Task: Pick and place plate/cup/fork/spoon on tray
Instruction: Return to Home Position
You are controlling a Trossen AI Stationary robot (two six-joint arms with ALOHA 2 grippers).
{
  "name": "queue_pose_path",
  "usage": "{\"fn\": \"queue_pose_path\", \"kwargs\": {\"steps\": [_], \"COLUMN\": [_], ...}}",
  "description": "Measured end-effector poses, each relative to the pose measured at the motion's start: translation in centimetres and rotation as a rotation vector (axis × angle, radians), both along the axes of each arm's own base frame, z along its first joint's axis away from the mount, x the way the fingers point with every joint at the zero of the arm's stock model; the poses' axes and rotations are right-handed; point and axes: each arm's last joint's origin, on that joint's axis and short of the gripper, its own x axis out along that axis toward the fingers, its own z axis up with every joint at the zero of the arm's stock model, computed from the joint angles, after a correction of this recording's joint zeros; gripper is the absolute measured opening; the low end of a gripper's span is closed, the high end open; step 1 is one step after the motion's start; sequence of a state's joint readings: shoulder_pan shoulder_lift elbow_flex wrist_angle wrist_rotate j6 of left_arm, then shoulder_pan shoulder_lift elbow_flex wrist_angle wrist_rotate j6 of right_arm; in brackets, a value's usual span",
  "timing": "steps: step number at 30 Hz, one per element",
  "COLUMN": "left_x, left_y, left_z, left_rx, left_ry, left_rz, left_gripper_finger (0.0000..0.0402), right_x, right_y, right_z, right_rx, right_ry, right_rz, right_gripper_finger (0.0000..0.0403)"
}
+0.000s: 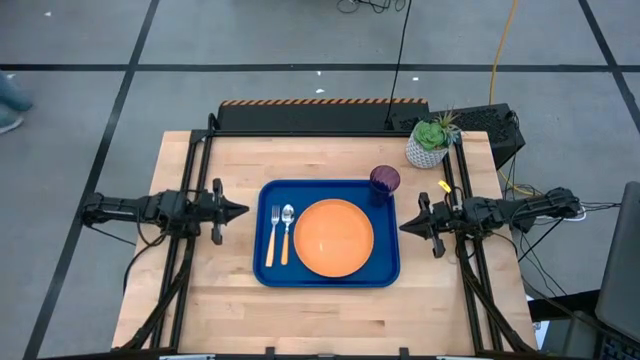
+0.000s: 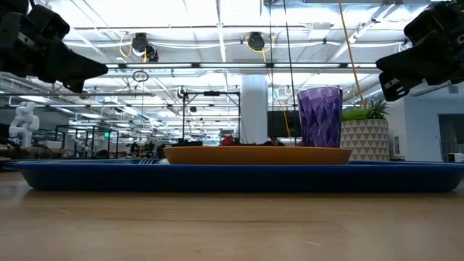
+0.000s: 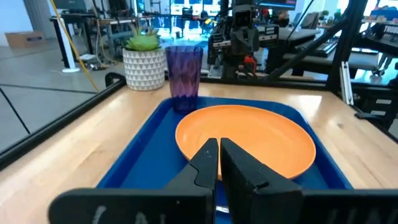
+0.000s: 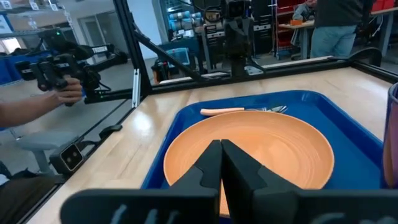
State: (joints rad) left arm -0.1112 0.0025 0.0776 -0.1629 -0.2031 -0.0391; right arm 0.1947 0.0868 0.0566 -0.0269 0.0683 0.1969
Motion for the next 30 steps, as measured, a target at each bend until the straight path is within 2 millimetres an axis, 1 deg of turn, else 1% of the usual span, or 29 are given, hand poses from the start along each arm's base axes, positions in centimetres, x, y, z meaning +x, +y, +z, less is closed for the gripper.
{"fn": "queue_pose_path", "kwargs": {"steps": [3,10,30], "left_x": [0.0,0.0,0.0], "left_y": [0.0,0.0,0.0], "left_z": [0.0,0.0,0.0], "left_rx": [-0.007,-0.008,-0.011], "left_ry": [0.001,0.003,0.003], "left_rz": [0.001,0.001,0.000], "left_gripper_finger": [0.0024,0.0025,0.0026], "right_x": [0.0,0.0,0.0], "right_y": [0.1,0.1,0.1], "right_z": [0.1,1.2,1.2], "right_rx": [0.005,0.025,0.027], "right_ry": [-0.012,-0.118,-0.123], "right_rz": [0.023,0.039,0.043], "right_gripper_finger": [0.0000,0.0000,0.0000]}}
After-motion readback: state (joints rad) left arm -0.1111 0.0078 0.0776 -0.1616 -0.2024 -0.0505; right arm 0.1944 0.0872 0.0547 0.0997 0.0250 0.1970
